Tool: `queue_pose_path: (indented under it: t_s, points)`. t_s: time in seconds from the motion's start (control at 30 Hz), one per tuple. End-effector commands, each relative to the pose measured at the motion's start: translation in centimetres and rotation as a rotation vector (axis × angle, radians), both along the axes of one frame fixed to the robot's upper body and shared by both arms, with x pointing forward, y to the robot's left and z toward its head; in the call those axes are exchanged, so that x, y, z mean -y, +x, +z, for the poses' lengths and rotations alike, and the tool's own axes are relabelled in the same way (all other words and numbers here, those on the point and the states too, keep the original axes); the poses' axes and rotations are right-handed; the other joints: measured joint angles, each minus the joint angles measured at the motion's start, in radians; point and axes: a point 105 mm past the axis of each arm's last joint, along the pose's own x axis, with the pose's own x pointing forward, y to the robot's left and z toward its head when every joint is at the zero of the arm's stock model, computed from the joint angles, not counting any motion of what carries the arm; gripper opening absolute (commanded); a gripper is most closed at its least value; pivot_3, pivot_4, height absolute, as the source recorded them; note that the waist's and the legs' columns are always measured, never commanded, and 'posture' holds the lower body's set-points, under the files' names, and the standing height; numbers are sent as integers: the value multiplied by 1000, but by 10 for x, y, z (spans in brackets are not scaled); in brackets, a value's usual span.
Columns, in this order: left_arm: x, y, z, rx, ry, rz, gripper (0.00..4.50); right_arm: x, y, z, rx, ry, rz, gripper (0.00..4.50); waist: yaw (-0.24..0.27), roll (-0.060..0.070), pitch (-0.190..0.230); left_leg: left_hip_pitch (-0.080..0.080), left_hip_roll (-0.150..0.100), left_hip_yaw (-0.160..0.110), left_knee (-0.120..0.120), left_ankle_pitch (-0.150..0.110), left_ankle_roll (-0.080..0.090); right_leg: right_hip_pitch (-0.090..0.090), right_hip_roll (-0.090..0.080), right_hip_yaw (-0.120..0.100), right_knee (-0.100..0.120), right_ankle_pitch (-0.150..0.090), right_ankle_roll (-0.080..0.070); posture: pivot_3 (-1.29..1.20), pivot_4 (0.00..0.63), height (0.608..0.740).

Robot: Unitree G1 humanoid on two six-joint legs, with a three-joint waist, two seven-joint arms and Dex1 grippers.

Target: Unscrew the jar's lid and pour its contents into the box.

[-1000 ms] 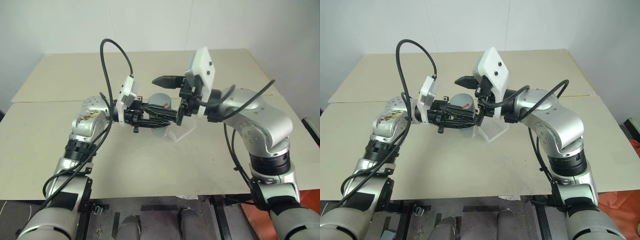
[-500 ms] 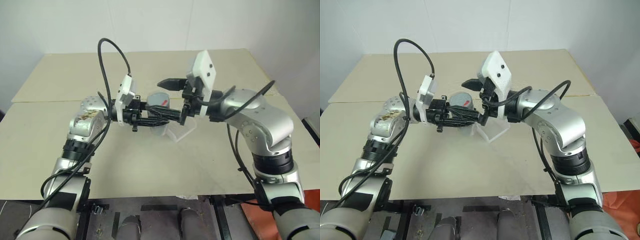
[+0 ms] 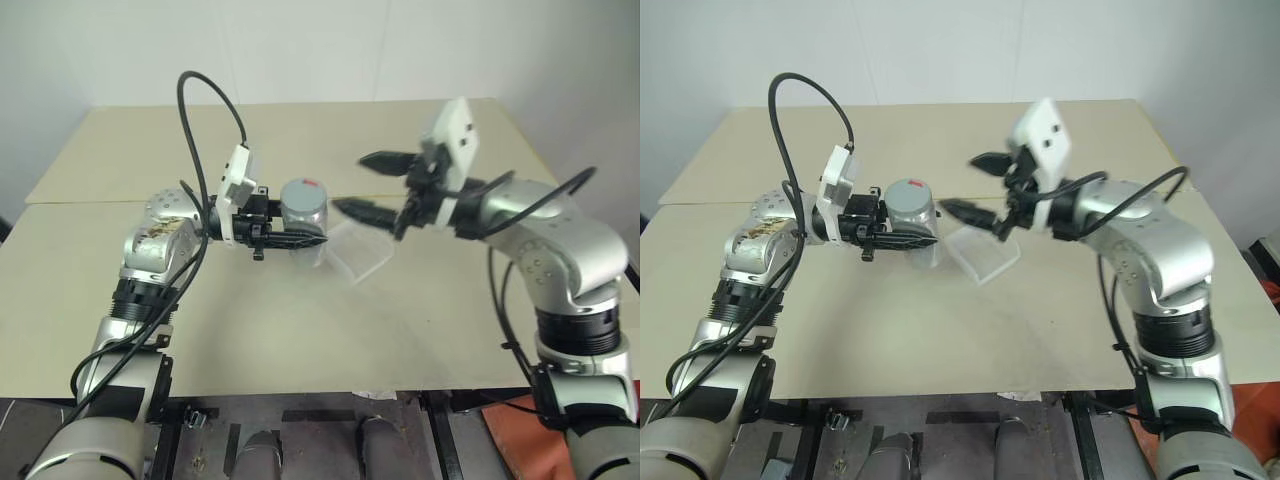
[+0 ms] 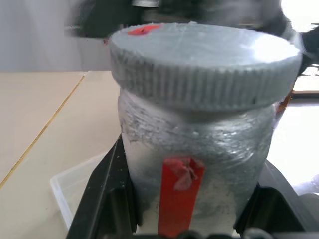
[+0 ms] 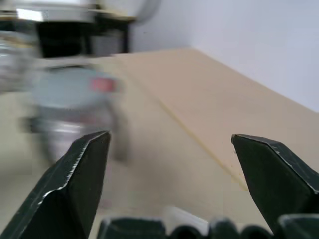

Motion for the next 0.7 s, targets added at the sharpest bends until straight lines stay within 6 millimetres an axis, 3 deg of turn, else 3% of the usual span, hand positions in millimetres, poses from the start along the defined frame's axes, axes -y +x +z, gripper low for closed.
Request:
queue_pose_path:
  t_s: [0.03,0.3,0.43,0.7]
  points:
    - [2,-6,11,46,-19,-34,1920,6,-4,11,46,18,-14,4490,-2,0,0,0,0,0,0,0,0,0,0,0,0,0,0,0,150,740]
    - [3,-2,9,41,-31,-9,1920,10,-14,10,48,-22,19,4490,-2,0,0,0,0,0,0,0,0,0,0,0,0,0,0,0,150,740]
    - [8,4,4,29,-38,7,1920,-5,-42,16,61,-8,168,4490,-1,0,0,0,0,0,0,0,0,0,0,0,0,0,0,0,150,740]
    - [15,7,8,43,-50,-4,1920,-40,-47,20,78,11,247,4490,-4,0,0,0,0,0,0,0,0,0,0,0,0,0,0,0,150,740]
